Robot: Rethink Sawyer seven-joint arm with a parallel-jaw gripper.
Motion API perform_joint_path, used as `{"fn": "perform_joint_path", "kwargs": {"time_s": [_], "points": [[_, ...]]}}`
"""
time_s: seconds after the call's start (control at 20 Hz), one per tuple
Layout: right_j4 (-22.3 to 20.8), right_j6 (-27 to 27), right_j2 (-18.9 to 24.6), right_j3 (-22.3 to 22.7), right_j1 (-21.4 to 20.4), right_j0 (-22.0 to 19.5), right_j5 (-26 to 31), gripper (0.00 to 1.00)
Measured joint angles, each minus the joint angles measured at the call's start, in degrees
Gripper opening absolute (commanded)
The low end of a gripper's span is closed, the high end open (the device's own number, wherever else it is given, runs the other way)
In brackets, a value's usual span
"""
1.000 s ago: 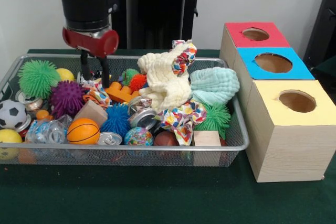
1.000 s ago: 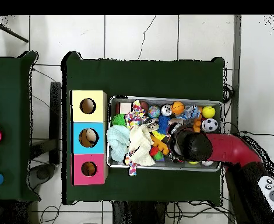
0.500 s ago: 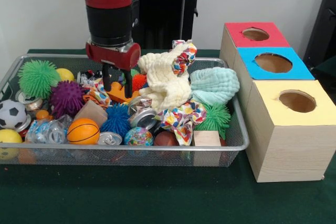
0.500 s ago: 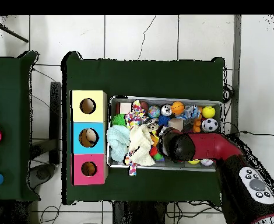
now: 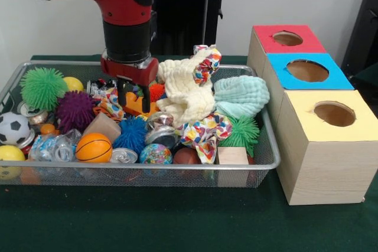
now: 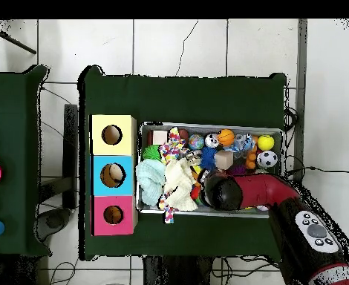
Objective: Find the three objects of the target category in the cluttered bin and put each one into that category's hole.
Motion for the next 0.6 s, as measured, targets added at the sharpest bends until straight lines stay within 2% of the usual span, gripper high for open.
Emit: {"fn": "perform_joint_path", "kwargs": {"time_s": [0.3,0.6], "points": [[-4.00,0.00,-1.99,-0.06,0.31,0.47,-0.02,1.00],[-4.48,0.00,-2.25,-0.12,-0.06,-0.19,-0.01,1.00]]}}
